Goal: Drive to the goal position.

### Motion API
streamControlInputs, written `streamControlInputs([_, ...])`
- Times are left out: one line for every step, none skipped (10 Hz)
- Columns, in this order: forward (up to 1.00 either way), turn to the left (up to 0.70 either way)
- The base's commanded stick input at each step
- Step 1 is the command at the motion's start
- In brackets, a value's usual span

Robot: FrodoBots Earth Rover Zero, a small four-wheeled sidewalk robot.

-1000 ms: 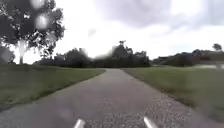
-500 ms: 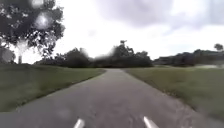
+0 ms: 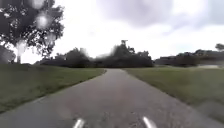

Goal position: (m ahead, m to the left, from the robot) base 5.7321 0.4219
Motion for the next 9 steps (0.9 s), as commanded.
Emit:
streamControlInputs([0.70,0.00])
streamControlInputs([0.70,0.00])
streamControlInputs([0.70,0.00])
streamControlInputs([0.70,0.00])
streamControlInputs([0.70,0.00])
streamControlInputs([0.70,0.00])
streamControlInputs([0.70,0.00])
streamControlInputs([0.70,0.00])
streamControlInputs([0.70,0.00])
